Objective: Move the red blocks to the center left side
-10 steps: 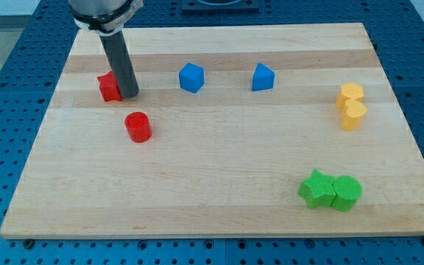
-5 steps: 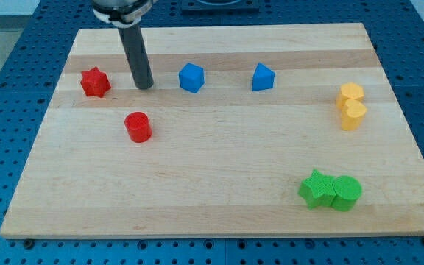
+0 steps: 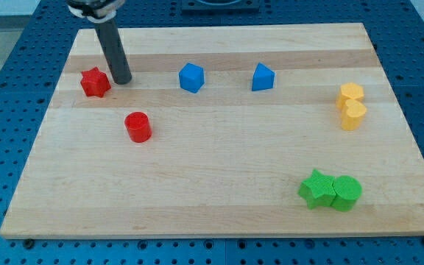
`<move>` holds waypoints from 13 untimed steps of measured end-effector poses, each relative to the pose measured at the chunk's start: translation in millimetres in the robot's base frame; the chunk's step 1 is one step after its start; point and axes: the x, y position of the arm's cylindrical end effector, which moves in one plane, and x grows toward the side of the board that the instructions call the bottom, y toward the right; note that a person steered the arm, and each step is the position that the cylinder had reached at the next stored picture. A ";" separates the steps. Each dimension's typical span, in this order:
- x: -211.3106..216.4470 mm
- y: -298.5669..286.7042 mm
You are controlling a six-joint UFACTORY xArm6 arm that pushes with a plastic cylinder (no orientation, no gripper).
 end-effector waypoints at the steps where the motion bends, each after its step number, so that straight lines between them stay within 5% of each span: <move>1: -5.0 -36.2; 3: 22.5 -44.2; 6: 58.5 92.6; 9: 103.6 30.1; 11: 125.9 119.6; 12: 163.7 83.1; 13: 119.0 28.6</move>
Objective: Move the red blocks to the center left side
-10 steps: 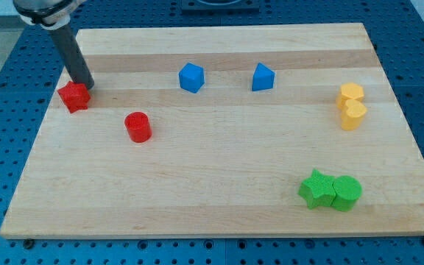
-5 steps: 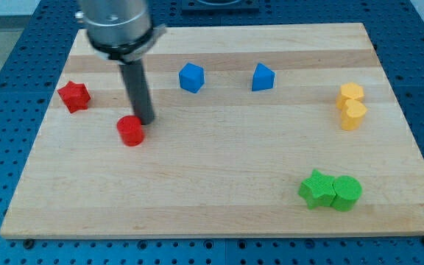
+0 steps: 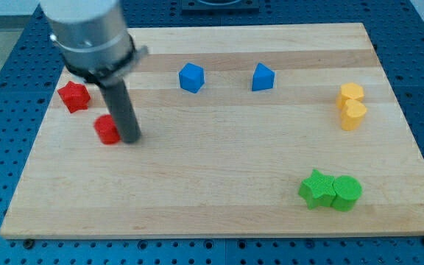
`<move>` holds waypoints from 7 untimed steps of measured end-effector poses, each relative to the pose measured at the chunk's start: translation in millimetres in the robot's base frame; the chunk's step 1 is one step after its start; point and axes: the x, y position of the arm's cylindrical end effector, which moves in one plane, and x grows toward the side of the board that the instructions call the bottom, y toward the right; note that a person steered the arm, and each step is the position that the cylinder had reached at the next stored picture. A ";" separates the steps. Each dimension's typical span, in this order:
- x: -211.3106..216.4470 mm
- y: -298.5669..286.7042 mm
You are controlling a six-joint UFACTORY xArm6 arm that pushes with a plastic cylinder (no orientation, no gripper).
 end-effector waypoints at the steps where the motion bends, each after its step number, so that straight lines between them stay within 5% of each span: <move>1: -40.1 -28.7; 3: -38.2 33.7; 4: -0.9 36.0; 5: 27.2 4.1; 7: -14.1 -93.9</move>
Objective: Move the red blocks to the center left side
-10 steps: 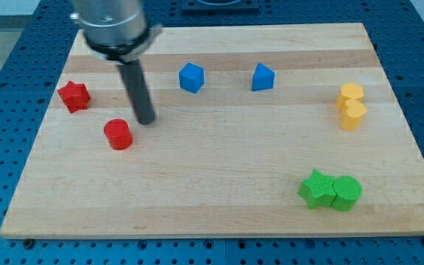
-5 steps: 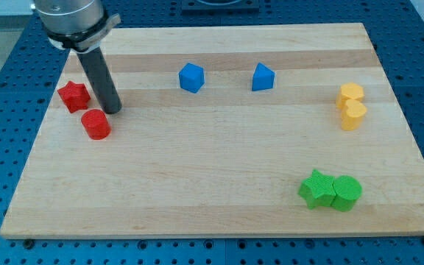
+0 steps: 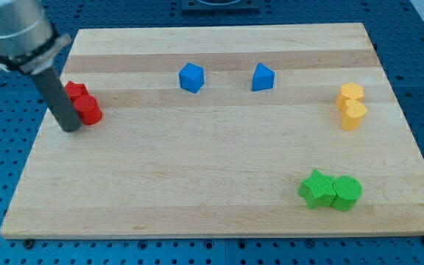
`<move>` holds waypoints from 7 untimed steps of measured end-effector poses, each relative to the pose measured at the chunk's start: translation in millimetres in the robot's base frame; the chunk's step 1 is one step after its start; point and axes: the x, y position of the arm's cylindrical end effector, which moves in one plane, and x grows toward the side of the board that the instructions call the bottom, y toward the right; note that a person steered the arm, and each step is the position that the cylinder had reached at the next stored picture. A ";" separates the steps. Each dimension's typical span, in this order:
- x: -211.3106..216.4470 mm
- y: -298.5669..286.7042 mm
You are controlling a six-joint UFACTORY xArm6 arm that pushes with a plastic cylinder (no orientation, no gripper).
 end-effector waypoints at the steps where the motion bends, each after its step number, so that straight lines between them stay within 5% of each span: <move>1: 4.6 6.8; 3: 25.2 94.7; 6: -4.9 26.7; 7: -4.4 46.4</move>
